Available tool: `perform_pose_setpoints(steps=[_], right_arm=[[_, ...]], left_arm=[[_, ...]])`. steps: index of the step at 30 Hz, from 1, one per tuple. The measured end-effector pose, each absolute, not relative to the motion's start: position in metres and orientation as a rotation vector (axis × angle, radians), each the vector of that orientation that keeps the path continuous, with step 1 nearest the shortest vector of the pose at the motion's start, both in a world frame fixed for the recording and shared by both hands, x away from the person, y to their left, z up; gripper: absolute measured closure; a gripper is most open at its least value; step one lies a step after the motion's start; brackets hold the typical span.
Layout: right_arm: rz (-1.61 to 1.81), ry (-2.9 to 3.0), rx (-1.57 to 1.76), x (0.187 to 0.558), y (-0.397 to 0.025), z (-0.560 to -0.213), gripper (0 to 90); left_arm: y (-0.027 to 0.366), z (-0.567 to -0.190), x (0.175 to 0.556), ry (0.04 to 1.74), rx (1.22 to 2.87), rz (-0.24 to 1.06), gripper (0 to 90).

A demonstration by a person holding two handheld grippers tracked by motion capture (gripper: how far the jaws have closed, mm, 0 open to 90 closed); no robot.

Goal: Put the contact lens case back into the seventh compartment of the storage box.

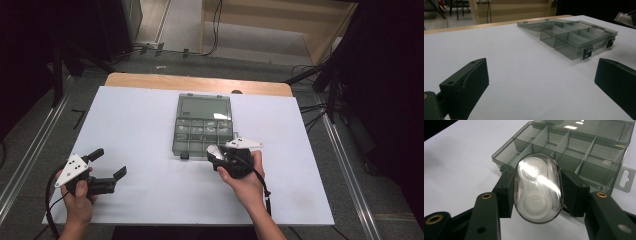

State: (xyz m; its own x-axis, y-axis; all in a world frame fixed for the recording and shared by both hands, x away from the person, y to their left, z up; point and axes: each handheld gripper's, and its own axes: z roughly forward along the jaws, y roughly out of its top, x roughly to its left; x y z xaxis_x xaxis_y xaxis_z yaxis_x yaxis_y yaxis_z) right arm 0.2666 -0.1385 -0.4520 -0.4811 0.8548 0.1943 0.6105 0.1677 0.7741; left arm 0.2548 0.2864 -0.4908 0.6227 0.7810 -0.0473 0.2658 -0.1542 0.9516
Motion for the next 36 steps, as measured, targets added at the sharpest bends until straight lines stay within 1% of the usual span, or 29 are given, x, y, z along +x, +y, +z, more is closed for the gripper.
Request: perform_pose_setpoints(steps=[14, 36], right_arm=[[1.238, 2.142, 1.403, 0.277, -0.140, -0.444, 47.0], [1.217, 2.138, 1.379, 0.306, -0.140, -0.453, 47.0]], left_arm=[[0.286, -0.491, 0.255, 0.862, 1.709, 0.570, 0.0], [0.286, -0.491, 0.255, 0.858, 1.710, 0.564, 0.0]])
